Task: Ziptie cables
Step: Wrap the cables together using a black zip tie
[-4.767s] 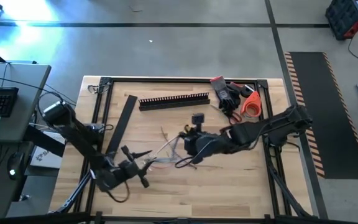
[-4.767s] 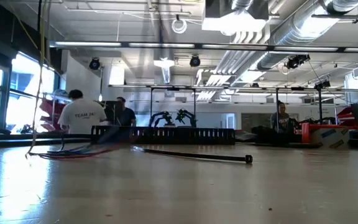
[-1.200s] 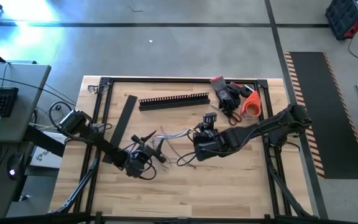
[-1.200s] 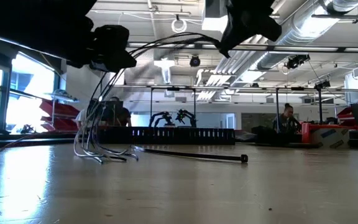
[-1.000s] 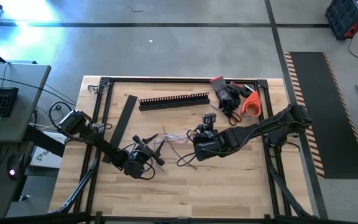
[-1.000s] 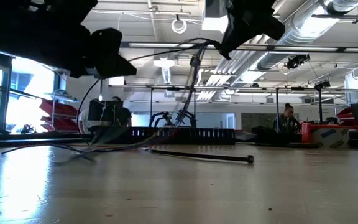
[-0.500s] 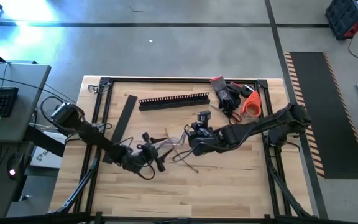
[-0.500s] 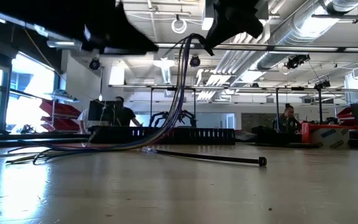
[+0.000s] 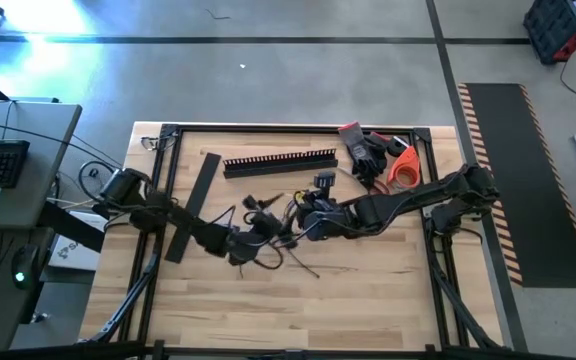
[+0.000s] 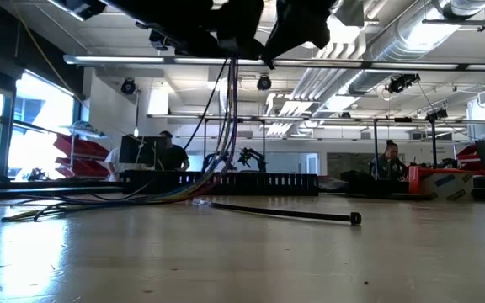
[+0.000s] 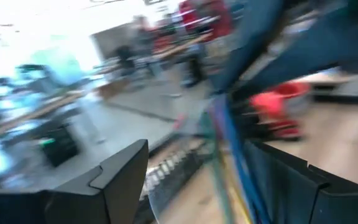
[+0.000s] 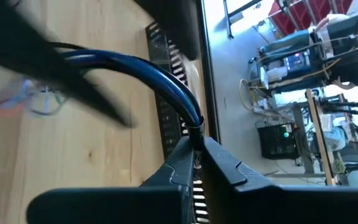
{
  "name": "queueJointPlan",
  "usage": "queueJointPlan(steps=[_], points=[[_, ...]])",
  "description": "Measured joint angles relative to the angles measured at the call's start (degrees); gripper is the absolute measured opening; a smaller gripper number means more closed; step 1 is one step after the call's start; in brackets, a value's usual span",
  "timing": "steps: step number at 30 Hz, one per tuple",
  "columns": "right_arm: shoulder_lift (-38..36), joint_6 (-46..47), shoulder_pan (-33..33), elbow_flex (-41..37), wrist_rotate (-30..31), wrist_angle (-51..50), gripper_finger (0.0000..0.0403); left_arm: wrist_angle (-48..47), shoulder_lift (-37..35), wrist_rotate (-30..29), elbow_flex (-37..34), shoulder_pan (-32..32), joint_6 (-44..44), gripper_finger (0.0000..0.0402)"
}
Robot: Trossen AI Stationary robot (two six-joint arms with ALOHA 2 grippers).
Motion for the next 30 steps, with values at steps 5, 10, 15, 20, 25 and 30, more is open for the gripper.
queueJointPlan(steps=[5, 10, 15, 20, 25, 30], points=[[0.00, 0.57, 1.37, 0.00, 1.13, -1.27, 0.0000, -0.34, 0.64, -9.28, 0.21, 0.28, 3.83, 0.0255], [0.00, 0.44, 3.17, 0.00, 2.76, -0.84, 0.0000, -3.10, 0.65, -9.79, -0.01, 0.80, 2.75, 0.0254], [0.00, 0.44, 5.76, 0.00, 3.28, -0.80, 0.0000, -11.22, 0.65, -10.53, -0.03, 2.23, -2.73, 0.0230], [0.00, 0.44, 9.33, 0.00, 7.37, -0.79, 0.0000, -18.39, 0.65, -12.61, -0.05, 2.86, -9.01, 0.0181], [0.00, 0.42, 13.00, 0.00, 9.87, -0.79, 0.0000, -20.24, 0.65, -15.93, -0.05, 1.54, -7.10, 0.0137], [-0.05, -0.17, 15.95, 0.00, 14.45, -1.48, 0.0000, -22.08, 0.65, -15.93, -0.05, -0.52, -6.21, 0.0090]])
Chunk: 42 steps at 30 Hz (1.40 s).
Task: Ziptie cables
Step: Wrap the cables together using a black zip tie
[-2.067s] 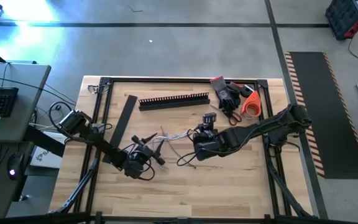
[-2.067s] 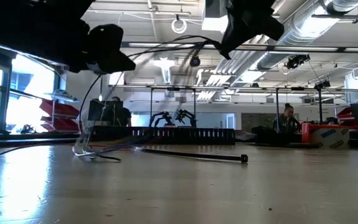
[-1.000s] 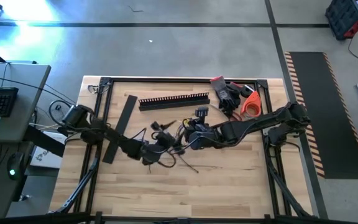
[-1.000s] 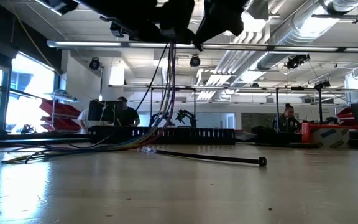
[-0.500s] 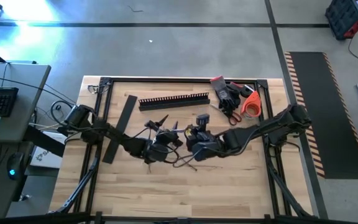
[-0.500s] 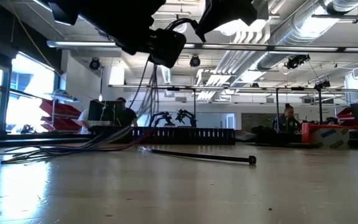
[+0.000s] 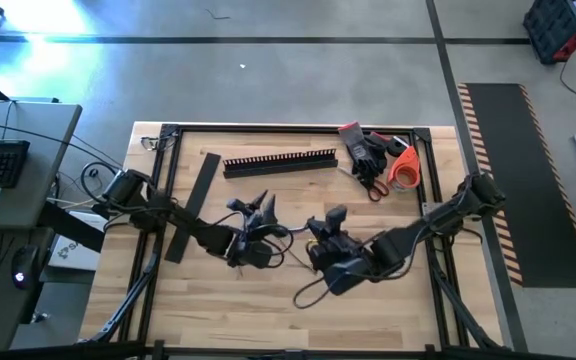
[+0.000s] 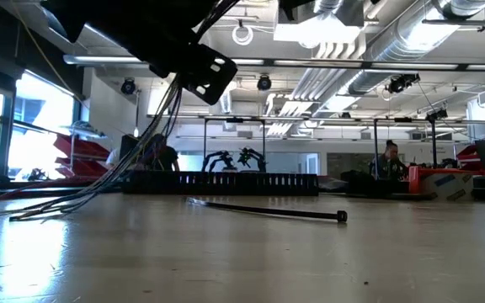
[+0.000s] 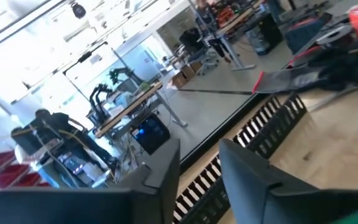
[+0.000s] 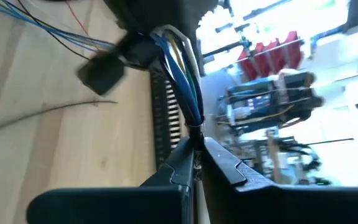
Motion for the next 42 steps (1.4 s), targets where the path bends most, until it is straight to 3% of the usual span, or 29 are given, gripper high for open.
queueJointPlan(steps=[6, 12, 16, 18, 21, 24, 27, 31, 33, 36, 42], points=[[-2.13, 0.11, 3.14, 0.00, 2.92, -1.24, 0.0000, -0.70, 0.00, 0.00, 0.00, -2.86, -0.04, 0.0046], [-5.14, 8.42, 4.44, 0.09, 2.38, -8.50, 0.0000, -2.01, 0.00, 0.00, 0.00, -6.94, -2.43, 0.0004], [-5.87, 15.90, 3.55, 0.09, -0.37, -15.79, 0.0000, -1.65, 0.00, 0.79, 0.00, -10.18, -4.20, 0.0001], [-5.90, 18.30, 2.72, 0.09, -1.47, -17.83, 0.0000, -1.71, 0.00, 3.96, 0.00, -11.29, -6.66, 0.0000], [-5.63, 19.80, 1.12, 0.09, -4.47, -18.10, 0.0000, -2.93, 0.00, 8.86, 0.00, -12.49, -10.78, 0.0000], [-4.64, 20.16, -0.29, 0.09, -7.05, -18.13, 0.0000, -7.02, -0.57, 9.74, 0.01, -13.66, -15.16, 0.0000], [-3.67, 19.65, -1.60, 0.09, -8.08, -18.15, 0.0000, -17.75, -2.94, 16.05, 0.15, -13.99, -26.19, 0.0000], [-2.21, 19.74, -3.61, 0.06, -9.79, -18.11, 0.0000, -45.38, -4.45, 31.00, 0.90, -12.14, -53.53, 0.0000], [-1.03, 19.72, -4.43, -0.09, -9.95, -18.04, 0.0000, -54.79, -3.85, 35.80, 0.94, -11.86, -62.52, 0.0000], [0.99, 19.70, -5.94, -0.11, -10.56, -17.98, 0.0000, -60.82, -3.16, 40.61, 0.96, -12.28, -67.44, 0.0000], [5.59, 18.00, -9.48, -0.13, -15.52, -18.24, 0.0000, -61.70, -3.11, 49.75, 0.99, -12.58, -67.42, 0.0000]])
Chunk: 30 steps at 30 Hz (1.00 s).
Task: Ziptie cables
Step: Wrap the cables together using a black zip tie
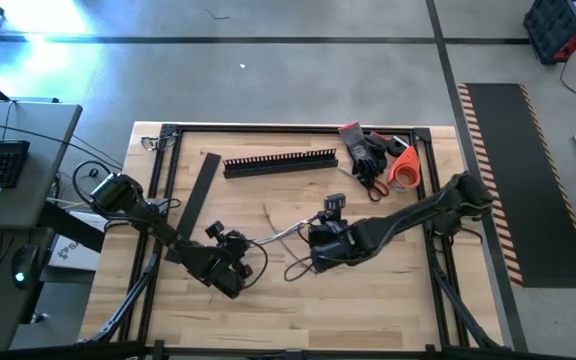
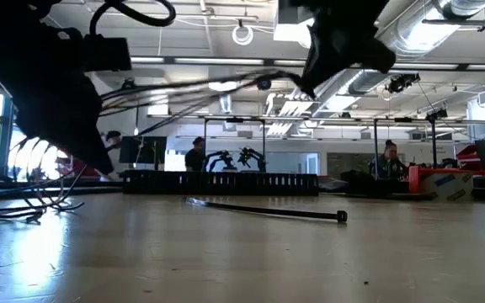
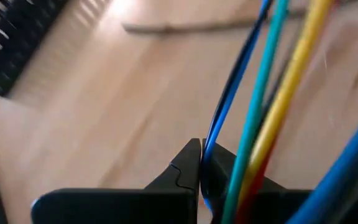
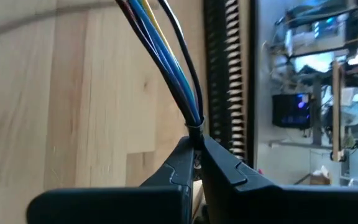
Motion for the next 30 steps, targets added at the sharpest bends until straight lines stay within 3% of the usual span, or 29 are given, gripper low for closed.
queueJointPlan(steps=[7, 14, 20, 25, 30], points=[[3.75, -4.40, -5.55, -0.36, -7.80, -3.09, 0.0000, 1.72, 0.00, 13.99, 0.05, 0.13, 3.20, 0.0000], [3.90, -9.94, -11.16, -10.15, -15.49, 6.56, 0.0000, 5.29, 0.09, 17.79, 0.06, 0.37, 9.00, 0.0005], [3.88, -11.42, -14.26, -16.53, -19.79, 14.21, 0.0009, 3.70, -0.08, 22.14, 0.06, 1.09, 10.93, 0.0060], [3.85, -10.60, -16.07, -19.01, -24.21, 17.06, 0.0053, -3.71, -0.90, 25.28, 0.82, 1.19, 9.93, 0.0110], [3.55, -8.83, -16.91, -18.76, -26.04, 15.82, 0.0130, -12.91, -2.51, 25.26, 3.79, 1.01, 7.00, 0.0126]])
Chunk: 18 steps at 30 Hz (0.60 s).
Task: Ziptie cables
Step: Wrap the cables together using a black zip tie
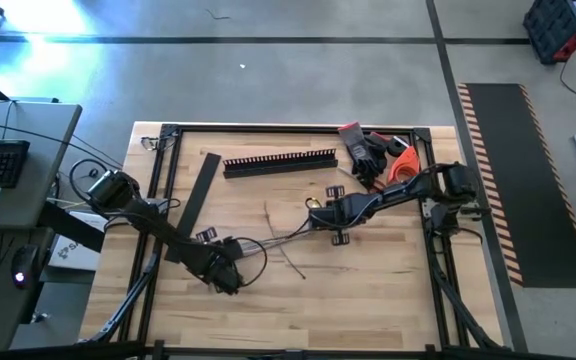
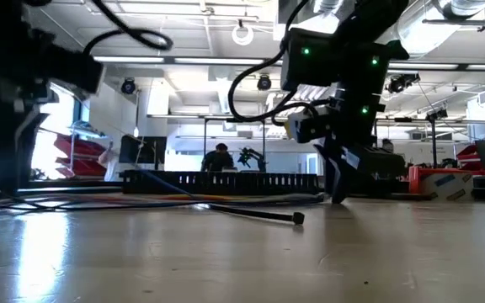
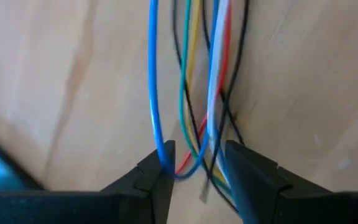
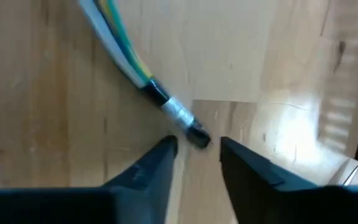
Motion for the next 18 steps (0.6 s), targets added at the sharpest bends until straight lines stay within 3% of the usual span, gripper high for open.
queueJointPlan(steps=[5, 9, 12, 15, 18], points=[[-3.01, 0.64, 0.52, -0.22, 0.17, 1.01, 0.0178, -3.97, -3.38, -0.28, 1.30, -0.73, -0.54, 0.0126], [-8.38, 1.54, 1.44, -2.02, 1.01, 3.04, 0.0176, -8.10, -6.74, 0.09, 1.36, -0.93, -1.81, 0.0126], [-13.04, 1.58, 3.04, -5.90, 2.24, 6.26, 0.0168, -17.23, -9.71, 1.81, 1.82, -1.33, -6.35, 0.0126], [-17.22, 2.51, 4.67, -10.70, -0.69, 15.66, 0.0161, -27.62, -12.46, 2.79, 2.72, -2.49, -11.30, 0.0126], [-18.10, 3.56, 7.45, -16.05, -8.27, 29.47, 0.0157, -28.15, -15.41, -0.50, 2.80, -3.25, -12.84, 0.0126]])
